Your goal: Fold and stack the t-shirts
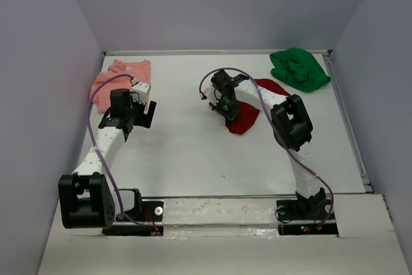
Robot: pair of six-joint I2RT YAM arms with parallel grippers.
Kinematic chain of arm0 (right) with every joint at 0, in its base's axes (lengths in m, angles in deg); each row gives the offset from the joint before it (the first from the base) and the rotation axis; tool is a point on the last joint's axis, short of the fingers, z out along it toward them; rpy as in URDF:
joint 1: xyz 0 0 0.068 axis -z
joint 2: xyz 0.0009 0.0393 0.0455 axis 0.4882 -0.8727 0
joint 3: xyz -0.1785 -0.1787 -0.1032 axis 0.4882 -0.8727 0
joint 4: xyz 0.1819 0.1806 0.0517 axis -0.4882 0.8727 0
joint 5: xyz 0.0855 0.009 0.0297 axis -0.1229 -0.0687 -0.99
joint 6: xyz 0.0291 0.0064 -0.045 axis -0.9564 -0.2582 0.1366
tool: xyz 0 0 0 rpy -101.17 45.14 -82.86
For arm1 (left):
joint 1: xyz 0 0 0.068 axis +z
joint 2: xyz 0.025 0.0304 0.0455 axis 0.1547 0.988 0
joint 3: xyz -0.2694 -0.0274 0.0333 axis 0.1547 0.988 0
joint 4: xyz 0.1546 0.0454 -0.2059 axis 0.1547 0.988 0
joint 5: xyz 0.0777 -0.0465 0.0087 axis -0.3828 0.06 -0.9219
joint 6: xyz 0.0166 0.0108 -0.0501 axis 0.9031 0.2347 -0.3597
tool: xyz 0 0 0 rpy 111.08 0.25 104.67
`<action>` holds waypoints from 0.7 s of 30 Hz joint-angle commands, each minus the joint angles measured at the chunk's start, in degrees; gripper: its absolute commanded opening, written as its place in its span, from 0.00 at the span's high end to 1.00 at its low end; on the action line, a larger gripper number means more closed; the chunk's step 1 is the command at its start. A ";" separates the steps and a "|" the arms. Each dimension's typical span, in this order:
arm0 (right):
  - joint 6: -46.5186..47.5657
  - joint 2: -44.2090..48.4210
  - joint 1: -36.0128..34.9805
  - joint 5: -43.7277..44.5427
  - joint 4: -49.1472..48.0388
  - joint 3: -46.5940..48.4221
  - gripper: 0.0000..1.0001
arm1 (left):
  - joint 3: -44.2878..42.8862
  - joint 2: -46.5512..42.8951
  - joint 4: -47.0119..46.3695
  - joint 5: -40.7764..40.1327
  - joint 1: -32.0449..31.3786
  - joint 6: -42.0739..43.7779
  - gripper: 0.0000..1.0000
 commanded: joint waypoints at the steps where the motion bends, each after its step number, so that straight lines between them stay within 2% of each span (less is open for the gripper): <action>1: -0.27 -2.16 -0.57 0.89 -0.80 -2.42 1.00 | -0.05 -1.64 -0.30 1.09 0.18 -0.11 0.01; 8: -0.09 2.14 -0.57 0.89 3.85 3.55 1.00 | -0.31 -1.12 -0.30 1.62 0.18 -0.20 0.01; 15: -1.24 11.45 -0.57 -0.78 12.02 22.33 1.00 | -1.45 0.11 -0.48 1.97 0.18 -0.47 0.01; 16: -0.89 16.16 -0.57 0.35 10.73 23.93 1.00 | -1.63 0.37 -0.48 1.97 0.18 -0.55 0.01; 18: -0.62 19.88 -0.57 3.33 7.90 22.80 1.00 | -1.80 0.64 -0.48 1.97 0.18 -0.55 0.01; 21: -0.27 25.50 0.21 13.69 4.31 17.81 1.00 | -1.98 0.82 -0.30 2.06 0.18 -0.55 0.01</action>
